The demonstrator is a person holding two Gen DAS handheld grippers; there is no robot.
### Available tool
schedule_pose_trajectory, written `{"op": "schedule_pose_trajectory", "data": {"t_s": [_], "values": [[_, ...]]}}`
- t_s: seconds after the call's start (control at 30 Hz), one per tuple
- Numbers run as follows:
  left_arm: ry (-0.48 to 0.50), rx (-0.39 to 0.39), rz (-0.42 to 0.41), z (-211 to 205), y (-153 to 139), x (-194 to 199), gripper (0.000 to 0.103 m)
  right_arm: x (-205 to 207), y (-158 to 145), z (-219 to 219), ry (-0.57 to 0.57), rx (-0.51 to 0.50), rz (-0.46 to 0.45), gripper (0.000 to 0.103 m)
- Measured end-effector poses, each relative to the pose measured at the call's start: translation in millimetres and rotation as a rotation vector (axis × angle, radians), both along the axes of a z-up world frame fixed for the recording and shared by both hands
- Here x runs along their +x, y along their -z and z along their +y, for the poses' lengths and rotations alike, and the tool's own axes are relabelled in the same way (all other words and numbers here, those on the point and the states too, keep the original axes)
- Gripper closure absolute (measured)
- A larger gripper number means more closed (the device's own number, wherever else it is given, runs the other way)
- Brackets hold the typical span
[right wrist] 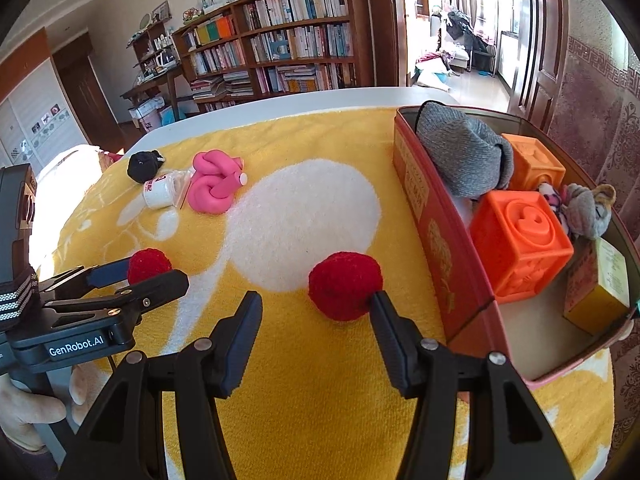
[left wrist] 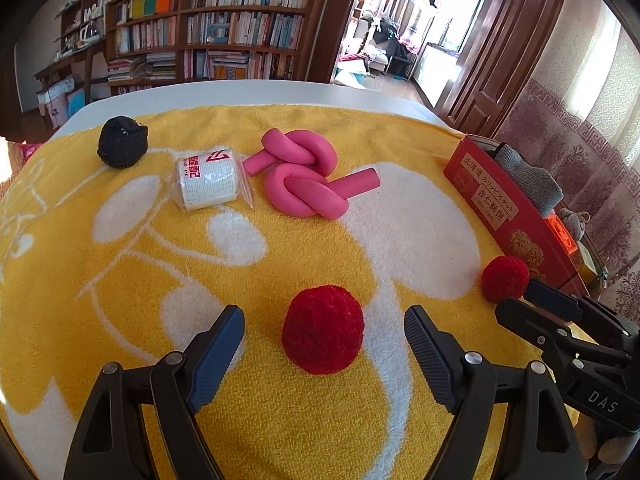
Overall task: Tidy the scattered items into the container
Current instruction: 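Grasp a red pompom with the left gripper while the right grasps another red pompom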
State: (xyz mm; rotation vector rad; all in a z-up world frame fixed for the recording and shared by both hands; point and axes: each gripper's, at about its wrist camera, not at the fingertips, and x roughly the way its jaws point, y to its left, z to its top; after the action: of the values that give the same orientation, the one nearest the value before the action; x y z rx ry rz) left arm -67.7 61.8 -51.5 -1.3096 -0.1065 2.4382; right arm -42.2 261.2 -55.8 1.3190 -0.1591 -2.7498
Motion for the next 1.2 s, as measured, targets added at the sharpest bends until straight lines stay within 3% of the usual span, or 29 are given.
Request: {"op": "schedule_pose_trajectory", "data": {"t_s": [0.2,0.33,0.4,0.63,1.2], "values": [[0.006,0.005,0.006,-1,2,0,0.020,-5,3,-3,0.004,0.030,-0.008,0.043],[0.018,0.010,0.010,-1,2,-1,0.054,-8,6,-5,0.010,0.050,-0.011,0.043],[0.026,0.022,0.009,-1,2,0,0.066,-11,8,-4,0.019,0.066,-0.018,0.046],[0.049,0.034,0.048,2,-5,7,0.066,-18,13,6,0.057,0.069,-0.041,0.068],[0.030,0.053,0.064,2,-14,10,0.066,0,-18,10,0.038,-0.023,0.071,0.071]]}}
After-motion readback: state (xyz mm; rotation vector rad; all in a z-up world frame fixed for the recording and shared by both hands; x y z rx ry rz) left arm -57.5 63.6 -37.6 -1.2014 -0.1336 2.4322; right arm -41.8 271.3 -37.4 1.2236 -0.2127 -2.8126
